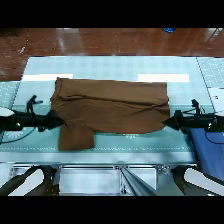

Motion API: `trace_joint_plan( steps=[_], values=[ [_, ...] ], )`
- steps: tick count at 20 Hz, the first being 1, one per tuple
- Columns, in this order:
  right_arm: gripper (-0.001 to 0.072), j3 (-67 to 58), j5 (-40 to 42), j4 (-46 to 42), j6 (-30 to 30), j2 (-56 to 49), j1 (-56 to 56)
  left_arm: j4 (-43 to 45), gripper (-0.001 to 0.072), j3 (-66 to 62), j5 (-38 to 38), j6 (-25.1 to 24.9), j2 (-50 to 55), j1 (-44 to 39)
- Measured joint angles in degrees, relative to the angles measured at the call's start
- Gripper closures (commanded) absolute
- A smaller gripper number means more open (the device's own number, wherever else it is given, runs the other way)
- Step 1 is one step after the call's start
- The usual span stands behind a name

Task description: Fold the shirts.

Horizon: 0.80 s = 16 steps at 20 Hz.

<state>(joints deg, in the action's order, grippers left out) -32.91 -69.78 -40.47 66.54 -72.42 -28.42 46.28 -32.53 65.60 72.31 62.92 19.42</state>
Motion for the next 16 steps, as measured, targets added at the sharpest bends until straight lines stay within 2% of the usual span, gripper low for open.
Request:
trace_joint_plan(
  steps=[5,10,16],
  values=[
    [0.0689,-12.2,-2.5,4.3,0.1,-0.7,0.1,0.7,0.069,-15.0,-1.4,1.0,4.4,-2.2],
    [0.0689,-24.2,-1.9,6.3,1.1,-6.9,1.5,2.8,0.069,-33.1,-2.4,6.3,18.0,-6.7],
    [0.0689,-35.4,2.3,6.8,3.0,-18.3,6.0,3.7,0.069,-52.1,1.3,11.2,34.6,-9.7]
  ],
)
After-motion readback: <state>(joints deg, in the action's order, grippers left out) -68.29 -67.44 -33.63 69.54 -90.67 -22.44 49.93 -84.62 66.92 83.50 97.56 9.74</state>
